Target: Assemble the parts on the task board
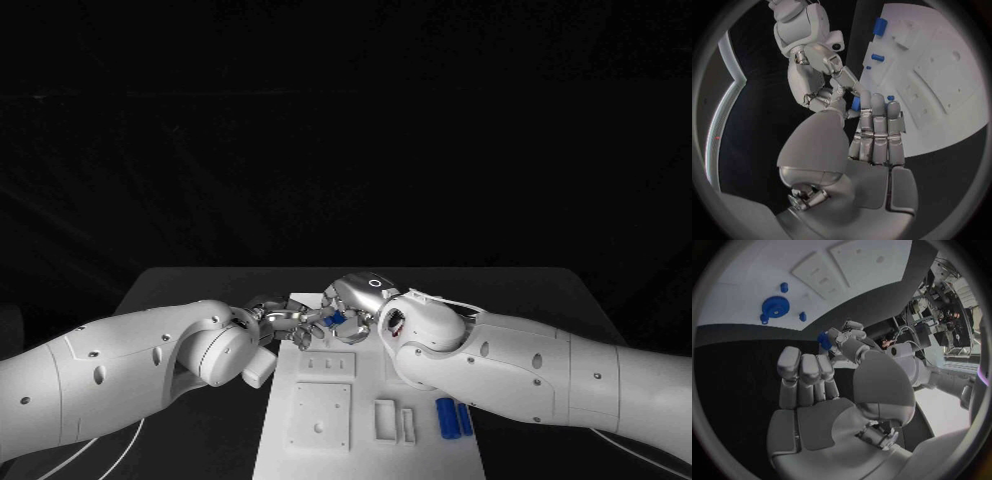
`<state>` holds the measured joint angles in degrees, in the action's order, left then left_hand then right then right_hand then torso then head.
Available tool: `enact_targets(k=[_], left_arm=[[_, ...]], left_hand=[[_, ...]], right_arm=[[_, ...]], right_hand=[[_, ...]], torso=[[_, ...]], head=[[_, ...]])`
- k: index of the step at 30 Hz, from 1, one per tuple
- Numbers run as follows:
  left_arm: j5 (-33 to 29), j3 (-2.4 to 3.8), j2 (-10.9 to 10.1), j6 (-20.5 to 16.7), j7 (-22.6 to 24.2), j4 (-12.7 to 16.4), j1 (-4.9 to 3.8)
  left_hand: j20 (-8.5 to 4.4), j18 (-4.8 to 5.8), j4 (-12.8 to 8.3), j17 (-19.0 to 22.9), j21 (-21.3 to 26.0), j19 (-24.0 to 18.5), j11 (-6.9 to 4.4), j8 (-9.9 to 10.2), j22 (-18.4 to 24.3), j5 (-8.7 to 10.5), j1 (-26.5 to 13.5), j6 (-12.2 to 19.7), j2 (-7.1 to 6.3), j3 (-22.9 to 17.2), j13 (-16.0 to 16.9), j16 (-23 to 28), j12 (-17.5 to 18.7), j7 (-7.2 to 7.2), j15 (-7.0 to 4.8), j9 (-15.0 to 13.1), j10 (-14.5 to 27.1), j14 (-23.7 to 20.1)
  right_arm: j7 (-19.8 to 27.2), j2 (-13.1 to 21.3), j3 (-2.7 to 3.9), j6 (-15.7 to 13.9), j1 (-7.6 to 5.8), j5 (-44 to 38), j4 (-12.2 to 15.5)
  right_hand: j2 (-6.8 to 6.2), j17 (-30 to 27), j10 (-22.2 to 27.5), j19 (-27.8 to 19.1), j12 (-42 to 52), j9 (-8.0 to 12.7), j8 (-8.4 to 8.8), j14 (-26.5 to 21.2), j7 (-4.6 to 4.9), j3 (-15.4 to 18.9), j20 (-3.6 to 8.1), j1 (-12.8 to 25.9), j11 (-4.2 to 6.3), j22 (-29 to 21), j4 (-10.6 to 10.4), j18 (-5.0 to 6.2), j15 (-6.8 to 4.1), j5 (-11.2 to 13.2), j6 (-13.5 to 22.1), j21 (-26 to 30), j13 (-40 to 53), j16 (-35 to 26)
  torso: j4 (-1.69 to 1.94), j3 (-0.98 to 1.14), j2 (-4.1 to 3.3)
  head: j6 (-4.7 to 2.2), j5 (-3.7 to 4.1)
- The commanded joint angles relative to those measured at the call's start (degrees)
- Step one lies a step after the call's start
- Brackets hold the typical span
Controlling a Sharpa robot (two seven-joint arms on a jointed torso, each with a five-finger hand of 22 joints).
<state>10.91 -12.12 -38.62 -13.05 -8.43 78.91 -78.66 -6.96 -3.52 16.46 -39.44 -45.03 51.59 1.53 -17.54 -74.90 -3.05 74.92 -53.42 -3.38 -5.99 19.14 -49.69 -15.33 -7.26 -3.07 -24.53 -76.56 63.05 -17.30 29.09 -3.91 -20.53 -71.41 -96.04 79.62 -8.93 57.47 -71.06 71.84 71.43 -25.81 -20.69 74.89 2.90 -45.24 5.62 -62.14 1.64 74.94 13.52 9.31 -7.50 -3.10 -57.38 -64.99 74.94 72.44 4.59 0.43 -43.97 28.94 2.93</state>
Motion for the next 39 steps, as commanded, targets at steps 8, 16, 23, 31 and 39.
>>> enact_targets(k=[8,16,23,31,39], left_arm=[[0.86,0.18,0.50,1.99,0.52,0.48,-0.14],[1.12,0.18,0.66,1.78,0.41,0.28,-0.13],[1.12,0.18,0.87,1.77,0.42,0.21,-0.13],[0.34,0.18,1.04,1.24,0.29,-0.04,-0.13],[-0.73,0.18,1.19,1.07,-0.75,-0.05,-0.12]], left_hand=[[-1.83,-0.62,-0.33,0.52,-0.73,-0.73,-0.52,-0.53,0.24,-0.61,5.99,-1.66,2.18,1.40,0.38,-0.85,-0.75,0.39,-0.19,0.13,0.11,-0.15],[-1.89,-0.45,-0.28,0.86,-1.09,-0.93,-1.22,-1.34,0.56,-6.14,9.46,-4.11,2.97,2.71,0.88,-1.37,-1.73,1.27,-0.26,-0.02,-0.96,-0.10],[-1.92,-0.36,-0.08,1.09,-1.26,-1.08,-1.42,-1.45,0.82,-9.26,10.36,-4.97,3.21,3.58,1.09,-1.66,-2.13,1.55,-0.29,-0.04,-1.29,-0.14],[-1.94,-0.23,-0.12,1.37,-1.46,-1.55,-1.71,-1.50,1.19,-16.22,11.11,-5.92,4.11,4.16,1.34,-2.08,-2.61,1.91,-0.32,-0.16,-1.78,-0.32],[-2.37,0.05,-0.65,0.40,-2.29,-2.33,-2.74,-2.52,1.11,-29.45,11.61,-8.32,4.86,5.56,2.64,-4.66,-4.77,2.93,-1.10,-1.19,-3.61,0.25]], right_arm=[[0.59,-0.45,-0.08,0.40,0.34,-0.66,0.12],[0.66,-0.64,-0.08,0.62,0.44,-0.61,0.04],[0.67,-0.75,-0.09,0.64,0.60,-0.58,0.05],[0.55,-0.84,-0.11,0.66,0.78,-0.58,-0.03],[0.43,-1.06,-0.15,0.54,1.10,-0.58,-0.23]], right_hand=[[0.46,0.05,-0.48,0.10,0.22,-1.67,-0.04,-0.02,1.80,-0.43,0.31,-0.05,0.01,0.55,0.13,5.69,-0.26,-0.30,-3.00,-0.07,0.49,-0.25],[0.46,0.05,-0.50,0.11,0.23,-1.67,-0.04,-0.01,1.80,-0.45,0.31,-0.02,0.01,0.54,0.15,5.69,-0.26,-0.30,-3.00,-0.07,0.50,-0.25],[0.47,0.04,-0.56,0.13,0.28,-1.67,-0.03,0.00,1.80,-0.49,0.31,0.01,0.01,0.54,0.17,5.69,-0.27,-0.32,-3.02,-0.06,0.54,-0.26],[0.50,0.04,-0.57,0.14,0.28,-1.68,-0.03,0.00,1.79,-0.54,0.31,0.03,0.02,0.53,0.22,5.69,-0.27,-0.34,-3.03,-0.05,0.55,-0.27],[0.56,0.04,-0.66,0.16,0.36,-1.69,-0.02,0.01,1.79,-0.62,0.31,0.04,0.02,0.51,0.29,5.69,-0.27,-0.37,-3.05,-0.03,0.61,-0.29]], torso=[[-0.09,0.03,-0.01],[-0.10,0.05,-0.01],[-0.15,0.05,-0.02],[-0.14,0.02,-0.03],[-0.14,0.03,-0.03]], head=[[0.03,-0.03],[0.01,-0.03],[0.05,-0.05],[0.23,-0.08],[0.42,-0.10]])
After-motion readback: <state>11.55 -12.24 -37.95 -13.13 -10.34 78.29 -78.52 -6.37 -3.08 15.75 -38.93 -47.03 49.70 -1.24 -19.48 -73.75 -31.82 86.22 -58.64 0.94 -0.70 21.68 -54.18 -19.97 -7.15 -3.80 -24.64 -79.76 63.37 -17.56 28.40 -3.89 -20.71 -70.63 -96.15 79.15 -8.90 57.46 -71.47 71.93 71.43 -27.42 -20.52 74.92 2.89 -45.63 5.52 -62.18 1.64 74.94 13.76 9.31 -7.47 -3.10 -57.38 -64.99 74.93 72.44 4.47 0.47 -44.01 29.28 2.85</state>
